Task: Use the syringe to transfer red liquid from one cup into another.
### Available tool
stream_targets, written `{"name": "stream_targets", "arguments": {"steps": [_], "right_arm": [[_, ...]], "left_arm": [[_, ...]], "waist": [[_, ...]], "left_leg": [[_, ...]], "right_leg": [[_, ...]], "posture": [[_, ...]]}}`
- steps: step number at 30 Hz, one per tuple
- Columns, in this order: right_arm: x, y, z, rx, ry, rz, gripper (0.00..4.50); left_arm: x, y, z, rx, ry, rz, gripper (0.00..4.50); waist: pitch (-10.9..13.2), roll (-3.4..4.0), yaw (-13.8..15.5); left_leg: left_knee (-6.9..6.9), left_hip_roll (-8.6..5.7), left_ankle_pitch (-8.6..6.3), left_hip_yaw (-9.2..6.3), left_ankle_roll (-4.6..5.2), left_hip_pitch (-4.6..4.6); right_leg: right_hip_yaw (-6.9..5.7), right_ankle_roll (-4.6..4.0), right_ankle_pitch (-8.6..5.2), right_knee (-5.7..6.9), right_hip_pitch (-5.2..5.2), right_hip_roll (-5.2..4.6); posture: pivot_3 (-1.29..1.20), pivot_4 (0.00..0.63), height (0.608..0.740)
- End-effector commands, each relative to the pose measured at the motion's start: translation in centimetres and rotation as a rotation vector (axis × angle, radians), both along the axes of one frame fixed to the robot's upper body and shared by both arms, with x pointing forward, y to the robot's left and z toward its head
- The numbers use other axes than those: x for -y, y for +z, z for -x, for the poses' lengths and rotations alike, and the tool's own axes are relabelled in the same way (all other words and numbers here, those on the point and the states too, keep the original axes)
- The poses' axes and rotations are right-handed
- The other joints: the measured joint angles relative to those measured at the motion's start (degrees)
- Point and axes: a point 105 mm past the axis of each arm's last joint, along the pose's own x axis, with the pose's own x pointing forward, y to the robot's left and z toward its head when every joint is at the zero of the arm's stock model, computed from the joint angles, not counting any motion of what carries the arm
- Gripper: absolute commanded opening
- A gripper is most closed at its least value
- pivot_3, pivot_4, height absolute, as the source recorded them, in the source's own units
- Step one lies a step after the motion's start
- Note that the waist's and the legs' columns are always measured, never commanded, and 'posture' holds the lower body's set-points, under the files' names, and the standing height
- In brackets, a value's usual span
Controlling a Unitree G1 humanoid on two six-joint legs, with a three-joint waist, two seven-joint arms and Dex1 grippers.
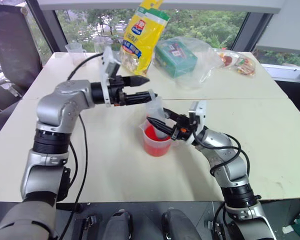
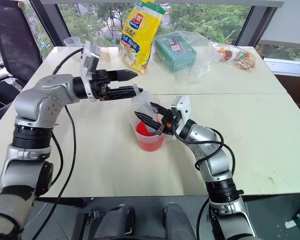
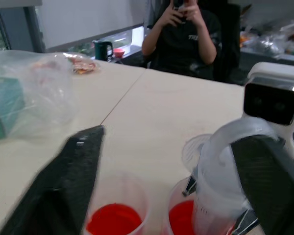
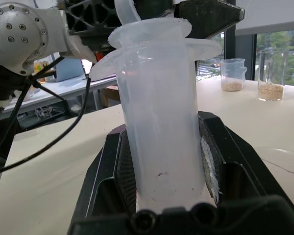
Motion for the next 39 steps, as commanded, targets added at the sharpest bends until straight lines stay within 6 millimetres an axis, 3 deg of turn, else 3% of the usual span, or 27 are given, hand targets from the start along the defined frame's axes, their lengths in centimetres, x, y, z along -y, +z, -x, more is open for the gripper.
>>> {"name": "stream_targets", "arguments": {"steps": [1, 5, 6, 21, 39], "right_arm": [[-0.4, 0.1, 0.5, 0.012, 0.024, 0.012, 1.39], [-0.4, -0.2, 0.5, -0.004, 0.026, 0.017, 1.39], [-0.4, -0.3, 0.5, -0.007, 0.026, 0.018, 1.39], [-0.3, -3.8, -0.3, -0.138, 0.047, 0.093, 1.39], [-0.2, -3.8, -0.1, -0.140, 0.063, 0.097, 1.39]], "left_arm": [[0.2, 1.5, 1.0, -0.001, -0.046, 0.076, 2.10], [0.4, 1.2, 1.6, -0.028, -0.078, 0.082, 0.13], [0.4, 1.4, 1.7, -0.030, -0.082, 0.085, 0.02], [-0.3, 4.9, 1.0, 0.069, -0.032, 0.126, 0.02], [-1.0, 6.6, 0.5, 0.129, 0.001, 0.138, 0.02]], "waist": [[0.00, 0.00, -0.09], [0.00, 0.00, -0.13], [0.00, 0.00, -0.12], [0.00, 0.00, -0.10], [0.00, 0.00, -0.07]], "left_leg": [[0.00, 0.00, 0.00, 0.00, 0.00, 0.00], [0.00, 0.01, 0.00, -0.01, -0.01, 0.01], [0.00, 0.01, 0.01, -0.01, -0.02, 0.02], [0.01, 0.00, 0.02, -0.01, -0.03, 0.06], [0.01, -0.01, 0.02, -0.01, -0.04, 0.07]], "right_leg": [[0.00, 0.00, 0.00, 0.00, 0.00, 0.00], [0.01, 0.00, 0.00, 0.03, -0.01, 0.01], [0.01, 0.00, 0.00, 0.05, 0.00, 0.00], [0.01, 0.00, 0.00, 0.07, 0.02, 0.01], [0.01, 0.00, 0.00, 0.07, 0.04, 0.01]], "posture": [[0.00, 0.150, 0.740], [0.00, 0.150, 0.740], [0.00, 0.150, 0.740], [0.00, 0.150, 0.740], [0.00, 0.150, 0.740]]}}
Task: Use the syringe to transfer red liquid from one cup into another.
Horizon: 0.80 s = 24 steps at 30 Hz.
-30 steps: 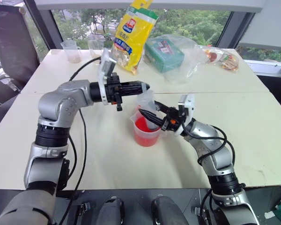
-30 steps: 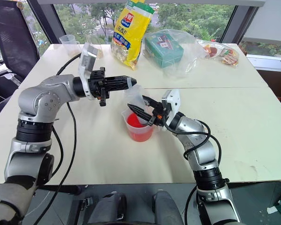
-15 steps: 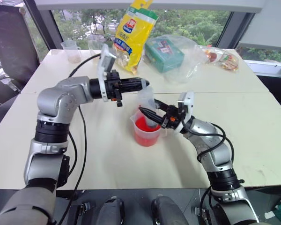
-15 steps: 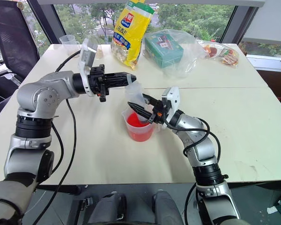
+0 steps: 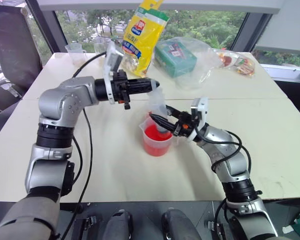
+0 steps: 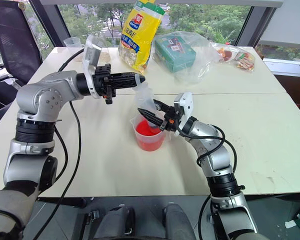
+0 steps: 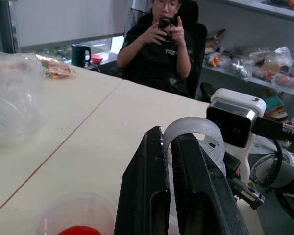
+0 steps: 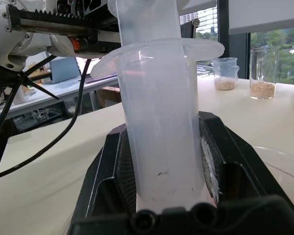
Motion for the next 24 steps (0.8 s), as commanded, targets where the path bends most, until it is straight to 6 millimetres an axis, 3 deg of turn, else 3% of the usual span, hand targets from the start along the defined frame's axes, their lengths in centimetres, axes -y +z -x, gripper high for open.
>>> {"name": "stream_targets", "arguments": {"steps": [1, 7, 10, 16, 24], "right_arm": [[-0.8, -3.2, 0.9, -0.106, 0.068, 0.081, 1.39], [-1.1, -1.2, 1.0, -0.058, 0.082, 0.049, 1.39], [-1.2, 1.0, 1.1, -0.034, 0.086, -0.006, 1.39], [-1.1, 3.3, 1.2, -0.027, 0.096, -0.049, 1.39], [-0.9, 7.5, 0.7, 0.039, 0.108, -0.116, 1.39]], "left_arm": [[-1.5, 5.3, 0.5, 0.202, 0.059, 0.087, 0.02], [-1.4, 3.8, 0.6, 0.163, 0.044, 0.060, 0.02], [-1.5, 1.8, 0.6, 0.119, 0.035, 0.006, 1.06], [-2.9, 0.1, 0.8, 0.082, 0.056, -0.046, 4.12], [-7.3, -0.5, 1.6, 0.071, 0.172, -0.096, 4.12]], "waist": [[0.00, 0.00, 0.00], [0.00, 0.00, 0.00], [0.00, 0.00, -0.17], [0.00, 0.00, -0.01], [0.02, 0.02, -0.09]], "left_leg": [[0.00, 0.00, 0.00, 0.00, 0.00, 0.00], [0.00, 0.00, 0.00, 0.00, 0.00, 0.00], [-0.01, 0.01, 0.00, 0.00, 0.00, 0.00], [-0.02, 0.01, 0.01, -0.02, -0.02, -0.02], [-0.04, 0.02, 0.01, -0.01, -0.02, -0.04]], "right_leg": [[0.00, 0.00, 0.00, 0.00, 0.00, 0.00], [0.00, 0.00, 0.00, 0.00, 0.00, 0.00], [0.00, 0.00, 0.00, 0.00, -0.02, 0.00], [0.00, 0.00, 0.00, 0.00, -0.04, -0.01], [0.00, 0.00, 0.00, 0.00, -0.08, 0.00]], "posture": [[0.00, 0.150, 0.740], [0.00, 0.150, 0.740], [0.00, 0.150, 0.740], [0.00, 0.150, 0.740], [0.00, 0.150, 0.740]]}}
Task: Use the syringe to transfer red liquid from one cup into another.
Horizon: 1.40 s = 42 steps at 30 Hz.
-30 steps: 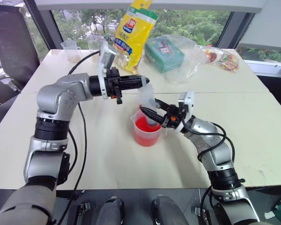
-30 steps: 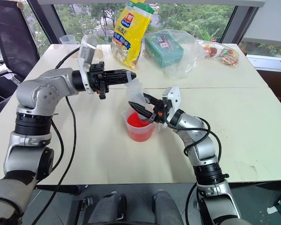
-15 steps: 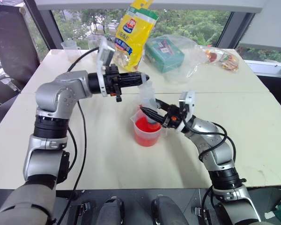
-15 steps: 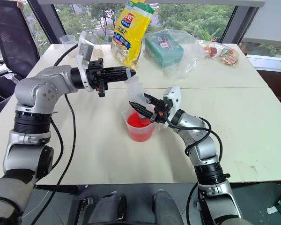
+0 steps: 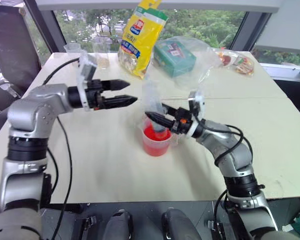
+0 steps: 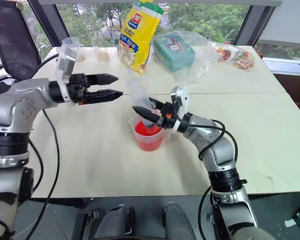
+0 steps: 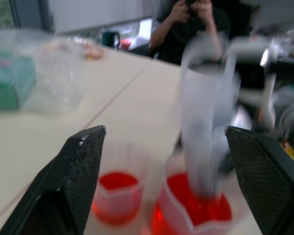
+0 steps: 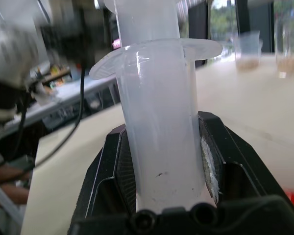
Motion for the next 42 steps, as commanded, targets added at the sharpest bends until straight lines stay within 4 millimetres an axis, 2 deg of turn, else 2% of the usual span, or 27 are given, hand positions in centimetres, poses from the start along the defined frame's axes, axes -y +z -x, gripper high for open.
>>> {"name": "stream_targets", "arguments": {"steps": [1, 5, 8, 11, 15, 20, 24, 36, 42], "right_arm": [[-0.1, 4.4, 0.3, 0.116, 0.023, -0.081, 1.39], [-0.3, 6.9, -1.5, 0.174, -0.003, -0.128, 1.39], [-0.6, 7.5, -3.6, 0.190, -0.044, -0.155, 1.39], [-0.9, 6.5, -5.8, 0.191, -0.095, -0.154, 1.39], [-1.3, 4.8, -7.0, 0.183, -0.118, -0.134, 1.39], [-1.3, 2.9, -7.5, 0.174, -0.131, -0.098, 1.39], [-1.4, 2.4, -7.5, 0.171, -0.132, -0.092, 1.39], [-1.6, 2.1, -7.1, 0.182, -0.117, -0.065, 1.39], [-1.4, 2.0, -7.2, 0.181, -0.121, -0.054, 1.39]], "left_arm": [[-1.0, 2.2, 0.8, 0.075, 0.025, 0.019, 4.12], [-1.0, 3.2, 1.3, 0.096, 0.034, 0.048, 4.12], [-0.6, 3.6, 1.7, 0.109, 0.024, 0.061, 4.12], [0.1, 4.1, 1.9, 0.125, 0.008, 0.073, 4.12], [0.8, 4.8, 1.6, 0.150, 0.000, 0.092, 4.12], [1.8, 6.3, 0.7, 0.200, -0.001, 0.129, 4.12], [2.7, 6.9, 0.1, 0.212, -0.020, 0.153, 4.12], [5.0, 6.6, -2.4, 0.198, -0.007, 0.191, 4.12], [6.0, 6.5, -2.9, 0.188, -0.033, 0.204, 4.12]], "waist": [[0.00, 0.00, 0.05], [0.00, -0.01, 0.15], [-0.01, -0.01, 0.11], [-0.01, -0.01, -0.01], [0.00, -0.01, 0.00], [0.00, -0.01, 0.01], [0.00, -0.01, -0.04], [0.00, -0.01, -0.02], [0.00, -0.01, -0.05]], "left_leg": [[0.00, 0.00, 0.00, 0.00, 0.00, 0.00], [0.01, -0.02, -0.01, 0.00, 0.02, -0.02], [0.01, -0.02, -0.01, 0.00, 0.03, -0.02], [-0.01, -0.02, -0.01, 0.01, 0.03, -0.02], [-0.04, -0.01, -0.01, 0.02, 0.02, -0.03], [-0.04, -0.01, -0.01, 0.04, 0.01, -0.07], [-0.03, -0.01, 0.00, 0.04, 0.00, -0.06], [-0.03, -0.01, 0.04, 0.04, -0.07, -0.06], [-0.03, -0.01, 0.04, 0.05, -0.06, -0.06]], "right_leg": [[0.00, 0.00, 0.00, 0.00, 0.00, -0.01], [-0.02, 0.00, 0.00, -0.03, 0.02, -0.04], [-0.03, 0.00, 0.00, -0.03, 0.02, -0.05], [-0.02, 0.00, 0.00, -0.03, 0.01, -0.05], [-0.02, 0.00, 0.00, -0.05, -0.02, -0.05], [-0.01, 0.00, 0.00, -0.09, -0.03, -0.05], [-0.01, 0.00, 0.00, -0.08, -0.04, -0.05], [0.00, 0.00, 0.00, -0.05, -0.06, -0.05], [0.00, 0.00, 0.00, -0.06, -0.06, -0.05]], "posture": [[0.00, 0.150, 0.740], [0.00, 0.150, 0.740], [0.00, 0.150, 0.740], [0.00, 0.150, 0.740], [0.00, 0.150, 0.740], [0.00, 0.150, 0.740], [0.00, 0.150, 0.740], [0.00, 0.150, 0.740], [0.00, 0.150, 0.740]]}}
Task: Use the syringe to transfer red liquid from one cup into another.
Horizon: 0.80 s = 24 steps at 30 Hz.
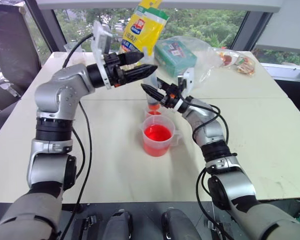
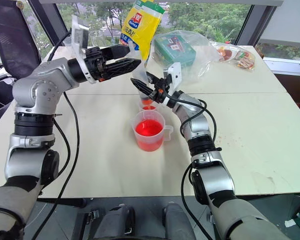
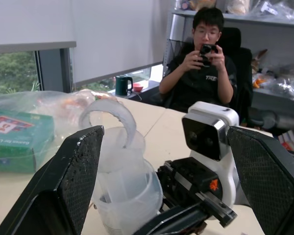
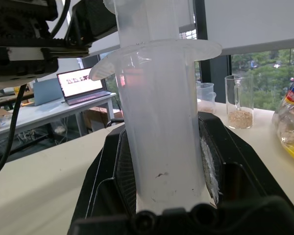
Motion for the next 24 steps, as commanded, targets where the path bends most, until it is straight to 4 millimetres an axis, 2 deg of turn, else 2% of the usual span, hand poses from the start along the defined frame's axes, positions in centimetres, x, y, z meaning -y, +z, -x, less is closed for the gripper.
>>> {"name": "stream_targets", "arguments": {"steps": [1, 2, 5, 6, 8, 12, 24], "right_arm": [[-0.1, 1.7, 0.6, 0.070, 0.009, -0.010, 1.39], [0.0, 1.6, 0.6, 0.068, 0.007, -0.008, 1.39], [0.0, 1.5, 0.5, 0.067, 0.003, -0.003, 1.39], [0.0, 1.4, 0.5, 0.068, 0.002, -0.002, 1.39], [0.1, 1.4, 0.5, 0.070, -0.001, 0.000, 1.39], [0.0, 1.7, 0.6, 0.083, 0.000, 0.002, 1.39], [0.5, 4.1, 1.1, 0.144, -0.003, -0.014, 1.39]], "left_arm": [[0.9, 1.1, 0.3, 0.052, -0.031, 0.007, 4.12], [1.1, 1.0, 0.2, 0.050, -0.035, 0.007, 4.12], [1.8, 0.9, 0.0, 0.046, -0.050, 0.015, 3.34], [2.0, 1.0, -0.1, 0.046, -0.055, 0.022, 2.96], [2.2, 1.0, -0.2, 0.044, -0.060, 0.031, 1.89], [2.4, 0.9, -0.4, 0.042, -0.062, 0.033, 0.02], [2.8, -0.7, -0.6, 0.034, -0.061, -0.031, 0.02]], "waist": [[0.00, 0.00, 0.01], [0.00, 0.00, 0.02], [0.00, 0.00, 0.01], [0.00, 0.00, 0.03], [0.00, 0.00, -0.04], [0.00, 0.00, 0.00], [0.00, 0.00, -0.01]], "left_leg": [[0.00, 0.00, 0.00, 0.00, -0.01, 0.00], [0.00, 0.00, 0.01, 0.00, -0.01, 0.00], [0.00, 0.00, 0.00, 0.00, 0.00, 0.00], [0.00, 0.00, 0.00, 0.00, 0.00, 0.00], [0.00, 0.00, 0.00, 0.01, 0.00, 0.00], [-0.01, 0.00, 0.00, 0.01, 0.00, 0.00], [-0.01, 0.00, 0.01, 0.01, -0.02, 0.00]], "right_leg": [[0.00, 0.00, 0.00, 0.00, 0.00, 0.00], [0.00, 0.00, 0.00, 0.00, 0.00, 0.00], [0.00, 0.00, 0.00, 0.00, 0.00, 0.00], [0.00, 0.00, 0.00, 0.00, 0.00, 0.00], [0.00, 0.00, 0.00, 0.00, -0.01, 0.00], [0.00, 0.00, 0.00, 0.00, -0.01, 0.01], [0.00, 0.00, 0.00, 0.00, -0.01, 0.01]], "posture": [[0.00, 0.150, 0.740], [0.00, 0.150, 0.740], [0.00, 0.150, 0.740], [0.00, 0.150, 0.740], [0.00, 0.150, 0.740], [0.00, 0.150, 0.740], [0.00, 0.150, 0.740]]}}
